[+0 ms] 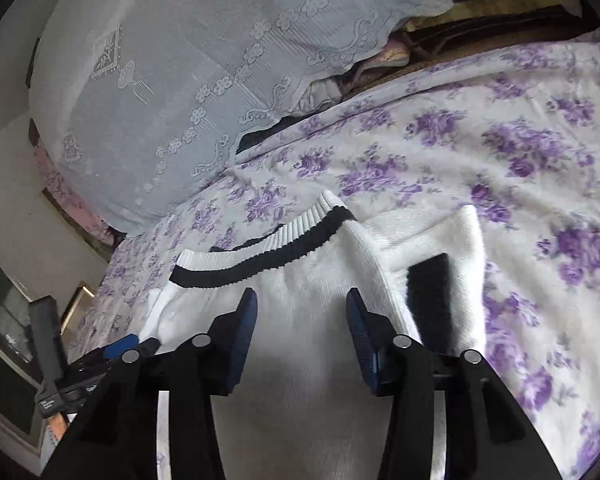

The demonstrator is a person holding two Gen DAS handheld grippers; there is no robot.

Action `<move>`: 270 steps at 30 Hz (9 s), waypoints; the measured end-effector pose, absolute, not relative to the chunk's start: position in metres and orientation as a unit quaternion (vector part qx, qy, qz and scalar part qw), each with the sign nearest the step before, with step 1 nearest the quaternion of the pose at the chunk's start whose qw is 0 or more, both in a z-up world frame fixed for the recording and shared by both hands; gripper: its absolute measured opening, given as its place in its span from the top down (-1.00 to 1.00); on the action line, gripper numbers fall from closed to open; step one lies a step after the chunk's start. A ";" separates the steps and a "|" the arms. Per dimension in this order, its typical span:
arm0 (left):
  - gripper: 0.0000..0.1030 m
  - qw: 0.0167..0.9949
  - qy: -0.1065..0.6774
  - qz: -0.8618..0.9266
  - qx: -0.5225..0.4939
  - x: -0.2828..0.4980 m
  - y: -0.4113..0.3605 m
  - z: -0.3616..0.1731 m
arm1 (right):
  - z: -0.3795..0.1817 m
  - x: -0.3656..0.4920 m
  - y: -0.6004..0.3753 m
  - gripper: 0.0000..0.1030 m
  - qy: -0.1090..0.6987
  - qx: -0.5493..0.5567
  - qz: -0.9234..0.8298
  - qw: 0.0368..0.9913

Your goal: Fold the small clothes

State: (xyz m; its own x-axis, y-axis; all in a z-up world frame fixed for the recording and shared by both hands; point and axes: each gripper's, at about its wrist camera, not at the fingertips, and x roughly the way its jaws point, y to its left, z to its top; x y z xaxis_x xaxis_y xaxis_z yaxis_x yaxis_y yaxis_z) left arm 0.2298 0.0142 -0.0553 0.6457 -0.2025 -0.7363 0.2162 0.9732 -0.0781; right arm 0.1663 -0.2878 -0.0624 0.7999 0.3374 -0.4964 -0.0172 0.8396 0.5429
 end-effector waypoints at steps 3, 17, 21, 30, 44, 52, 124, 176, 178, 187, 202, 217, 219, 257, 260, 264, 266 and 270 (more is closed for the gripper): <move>-0.82 0.912 0.396 -0.105 0.000 0.212 0.018 -0.049 | -0.057 0.146 -0.281 0.07 0.291 0.265 0.124 0.911; -0.92 0.896 0.439 -0.059 0.039 0.180 0.005 -0.077 | -0.077 0.108 -0.259 0.20 0.347 0.286 0.172 0.877; -0.92 0.899 0.432 -0.057 0.046 0.176 0.004 -0.077 | -0.082 0.103 -0.275 0.33 0.344 0.310 0.159 0.872; -0.92 0.911 0.406 -0.052 0.041 0.171 0.007 -0.062 | -0.072 0.087 -0.291 0.03 0.314 0.314 0.114 0.889; -0.92 0.920 0.388 -0.036 0.032 0.225 -0.005 -0.051 | -0.054 0.168 -0.263 -0.03 0.330 0.299 0.143 0.884; -0.92 0.916 0.398 -0.034 0.042 0.235 -0.008 -0.066 | -0.075 0.176 -0.280 -0.03 0.324 0.311 0.142 0.882; -0.91 0.909 0.397 -0.086 -0.091 0.179 -0.013 -0.019 | -0.084 0.088 -0.380 -0.58 0.274 0.428 0.076 0.858; -0.92 0.912 0.402 -0.071 0.041 0.224 -0.085 -0.070 | -0.111 0.206 -0.367 0.40 0.345 0.420 0.147 0.826; -0.92 0.912 0.402 -0.071 0.040 0.224 -0.085 -0.070 | -0.112 0.205 -0.367 0.41 0.343 0.422 0.147 0.826; -0.91 0.904 0.414 -0.103 0.019 0.237 -0.086 -0.061 | -0.071 0.191 -0.338 0.43 0.326 0.363 0.135 0.863; -0.76 0.885 0.425 -0.187 -0.041 0.270 -0.110 -0.039 | -0.022 0.192 -0.296 0.46 0.352 0.323 0.139 0.867; -0.65 0.886 0.400 -0.205 -0.113 0.264 -0.056 -0.006 | 0.007 0.192 -0.259 0.46 0.346 0.390 0.183 0.834; -0.65 0.890 0.393 -0.201 -0.116 0.265 -0.044 0.001 | 0.013 0.196 -0.250 0.46 0.345 0.397 0.191 0.829; -0.78 0.861 0.435 -0.154 -0.216 0.299 0.134 -0.053 | -0.002 0.154 -0.118 0.36 0.341 0.227 0.238 0.881; -0.79 0.868 0.436 -0.134 -0.193 0.299 0.130 -0.053 | -0.020 0.140 -0.100 0.49 0.362 0.185 0.235 0.883; -0.79 0.870 0.438 -0.124 -0.191 0.300 0.133 -0.056 | -0.059 0.159 -0.051 0.50 0.414 0.133 0.238 0.868; -0.79 0.873 0.433 -0.117 -0.192 0.300 0.135 -0.055 | -0.063 0.171 -0.048 0.50 0.409 0.145 0.238 0.869; -0.79 0.885 0.396 -0.116 -0.215 0.291 0.145 -0.039 | -0.064 0.188 -0.056 0.51 0.418 0.184 0.246 0.855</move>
State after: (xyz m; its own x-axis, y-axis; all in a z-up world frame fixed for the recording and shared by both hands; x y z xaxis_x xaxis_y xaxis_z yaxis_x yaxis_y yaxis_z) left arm 0.2905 0.1449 -0.0394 0.6585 -0.3767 -0.6515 0.0354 0.8802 -0.4732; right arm 0.1877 -0.0559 -0.0636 0.5306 0.5740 -0.6237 -0.2667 0.8115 0.5200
